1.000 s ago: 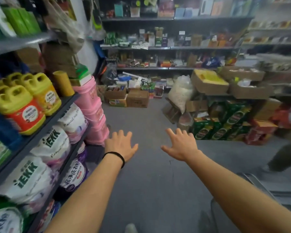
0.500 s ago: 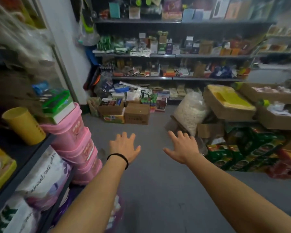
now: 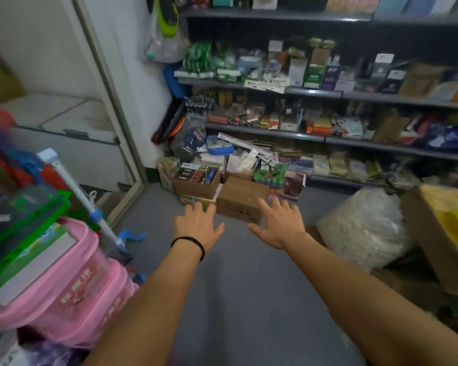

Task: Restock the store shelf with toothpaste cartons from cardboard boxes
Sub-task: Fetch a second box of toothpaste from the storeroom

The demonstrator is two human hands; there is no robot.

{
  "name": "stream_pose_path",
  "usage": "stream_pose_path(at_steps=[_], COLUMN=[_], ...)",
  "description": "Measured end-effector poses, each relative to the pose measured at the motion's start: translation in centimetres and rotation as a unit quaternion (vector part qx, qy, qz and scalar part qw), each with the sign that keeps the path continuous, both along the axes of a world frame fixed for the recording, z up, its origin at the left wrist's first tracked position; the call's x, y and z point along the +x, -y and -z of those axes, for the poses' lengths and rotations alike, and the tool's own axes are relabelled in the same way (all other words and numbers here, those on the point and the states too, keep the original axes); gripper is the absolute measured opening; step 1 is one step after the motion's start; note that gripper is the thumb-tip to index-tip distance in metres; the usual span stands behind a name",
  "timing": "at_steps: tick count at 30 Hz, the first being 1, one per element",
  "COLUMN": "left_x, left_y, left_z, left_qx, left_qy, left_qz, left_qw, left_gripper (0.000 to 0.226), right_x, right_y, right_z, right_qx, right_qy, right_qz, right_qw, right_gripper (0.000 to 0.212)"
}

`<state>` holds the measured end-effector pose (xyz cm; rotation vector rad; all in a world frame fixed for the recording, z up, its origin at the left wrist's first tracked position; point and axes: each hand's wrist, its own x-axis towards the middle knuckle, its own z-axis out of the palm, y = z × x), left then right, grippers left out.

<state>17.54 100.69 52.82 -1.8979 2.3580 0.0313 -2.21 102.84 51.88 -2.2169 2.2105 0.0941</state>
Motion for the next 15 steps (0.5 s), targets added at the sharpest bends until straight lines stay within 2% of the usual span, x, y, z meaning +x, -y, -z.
stream_pose_path(at_steps=[7,15], left_x=[0.4,5.2], left_y=[17.8,40.5], left_z=[2.1,5.3], left_qx=[0.023,0.021], left_qy=[0.003,-0.020], left_qz=[-0.038,-0.039], left_qw=[0.999,0.999], left_gripper=[0.055,0.053], right_x=[-0.4,4.2], right_y=[19.3,41.7], right_z=[2.0,5.8], right_qx=[0.034,0.052], right_qy=[-0.005,0.009], right_qz=[-0.033,-0.030], right_qw=[0.999,0.998], right_gripper=[0.071,0.070])
